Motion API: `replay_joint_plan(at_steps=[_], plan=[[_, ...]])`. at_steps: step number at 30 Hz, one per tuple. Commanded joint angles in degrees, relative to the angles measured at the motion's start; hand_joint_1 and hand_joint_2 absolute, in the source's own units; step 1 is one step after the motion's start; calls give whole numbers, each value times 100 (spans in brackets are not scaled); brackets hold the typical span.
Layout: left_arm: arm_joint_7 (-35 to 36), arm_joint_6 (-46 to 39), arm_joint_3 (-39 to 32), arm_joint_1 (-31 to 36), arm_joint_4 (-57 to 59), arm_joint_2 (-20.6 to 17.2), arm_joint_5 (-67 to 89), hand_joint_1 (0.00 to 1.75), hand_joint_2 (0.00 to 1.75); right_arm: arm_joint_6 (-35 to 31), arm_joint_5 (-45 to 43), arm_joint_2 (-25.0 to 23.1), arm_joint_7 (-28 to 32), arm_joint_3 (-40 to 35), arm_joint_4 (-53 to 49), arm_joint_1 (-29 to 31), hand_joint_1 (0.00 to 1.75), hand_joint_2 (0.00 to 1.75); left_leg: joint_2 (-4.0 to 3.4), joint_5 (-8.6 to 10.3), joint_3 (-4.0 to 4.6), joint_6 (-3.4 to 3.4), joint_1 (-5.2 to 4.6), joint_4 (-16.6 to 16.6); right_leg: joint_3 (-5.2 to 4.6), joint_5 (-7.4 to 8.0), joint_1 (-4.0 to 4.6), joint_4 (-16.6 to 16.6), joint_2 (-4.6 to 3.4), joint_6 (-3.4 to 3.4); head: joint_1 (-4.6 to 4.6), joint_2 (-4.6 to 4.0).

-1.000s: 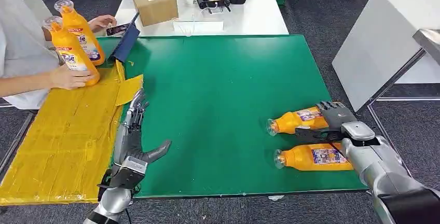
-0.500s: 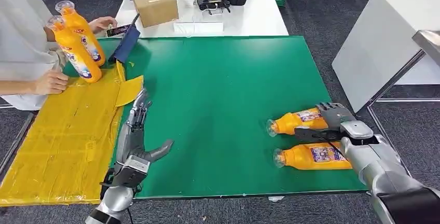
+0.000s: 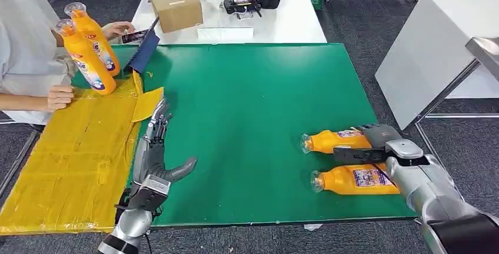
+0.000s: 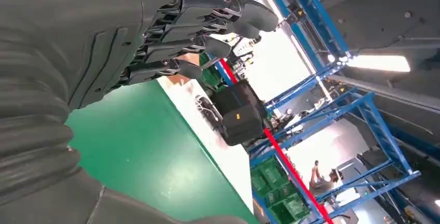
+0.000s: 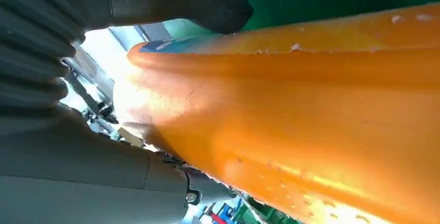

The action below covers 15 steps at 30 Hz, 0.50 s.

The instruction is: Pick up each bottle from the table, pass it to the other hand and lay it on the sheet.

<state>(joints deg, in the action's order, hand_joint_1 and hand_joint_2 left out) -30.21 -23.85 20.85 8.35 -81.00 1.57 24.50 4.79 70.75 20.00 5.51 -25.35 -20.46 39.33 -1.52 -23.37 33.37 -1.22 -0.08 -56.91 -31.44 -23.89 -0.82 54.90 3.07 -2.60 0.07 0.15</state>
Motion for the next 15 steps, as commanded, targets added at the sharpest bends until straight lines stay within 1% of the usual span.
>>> replay_joint_plan(at_steps=[1, 2, 3, 4, 5, 6, 7, 8, 9, 12, 13, 14, 15], plan=[[10, -45, 125, 130, 249, -17, -32, 0, 175, 84, -1, -260, -43, -171, 486, -775, 0, 175, 51, 22, 30, 10, 18, 19, -9, 16, 17, -32, 12, 13, 2, 0], [12, -47, 126, 121, 236, -14, -31, 0, 175, 78, 1, -267, -54, -172, 488, -784, 0, 175, 28, 4, 7, 8, 16, 5, 11, 4, 14, -18, 4, 6, -2, 0], [14, -49, 126, 117, 227, -14, -30, 0, 175, 72, 1, -271, -61, -171, 489, -791, 0, 175, 36, 12, 28, 9, 15, 10, -6, 11, 14, -23, 3, 7, 0, 0], [15, -50, 126, 115, 222, -13, -28, 0, 175, 62, -3, -277, -74, -159, 496, -802, 0, 175, 23, -4, 4, 5, 15, 3, 16, 5, 13, -17, 0, -1, -2, 0], [15, -50, 128, 116, 222, -11, -29, 0, 175, 65, -3, -278, -83, -158, 505, -817, 0, 175, 30, 5, 22, 7, 17, 9, 0, 15, 16, -25, -3, 2, -2, 0], [15, -49, 130, 118, 221, -8, -29, 0, 175, 64, -3, -278, -82, -159, 510, -831, 0, 175, 24, -8, 1, 9, 16, 2, 16, 5, 13, -18, -3, -1, 0, 0], [15, -49, 131, 118, 220, -6, -28, 0, 175, 63, -3, -282, -81, -159, 512, -840, 0, 175, 40, 1, 5, 12, 18, 14, 16, 10, 15, -32, 3, 2, -2, 0], [15, -49, 131, 118, 220, -6, -28, 0, 175, 63, -3, -282, -81, -159, 512, -840, 0, 175, 28, -10, -10, 8, 17, 6, 28, 3, 14, -29, 1, -1, 0, 0], [15, -49, 133, 118, 221, -4, -28, 0, 175, 62, -4, -284, -80, -160, 514, -848, 0, 175, 42, -2, 4, 10, 21, 11, 20, 8, 17, -36, 6, 1, 0, 0], [15, -49, 133, 118, 221, -4, -28, 0, 175, 62, -4, -284, -80, -160, 514, -848, 0, 175, 31, -12, -14, 8, 27, 7, 42, -1, 20, -40, 2, -6, 0, 0], [15, -49, 133, 118, 221, -4, -28, 0, 175, 62, -4, -284, -80, -160, 514, -848, 0, 175, 43, -4, 0, 10, 29, 14, 33, 5, 22, -48, 4, -3, 0, 0], [15, -49, 133, 118, 221, -4, -28, 0, 175, 62, -4, -284, -80, -160, 514, -848, 0, 175, 26, -16, -17, 7, 28, 5, 46, -2, 22, -40, -1, -8, 0, 0], [15, -49, 133, 118, 221, -4, -28, 0, 175, 62, -4, -284, -80, -160, 514, -848, 0, 175, 40, -7, -4, 10, 29, 15, 37, 5, 23, -51, 1, -4, -2, 0]])
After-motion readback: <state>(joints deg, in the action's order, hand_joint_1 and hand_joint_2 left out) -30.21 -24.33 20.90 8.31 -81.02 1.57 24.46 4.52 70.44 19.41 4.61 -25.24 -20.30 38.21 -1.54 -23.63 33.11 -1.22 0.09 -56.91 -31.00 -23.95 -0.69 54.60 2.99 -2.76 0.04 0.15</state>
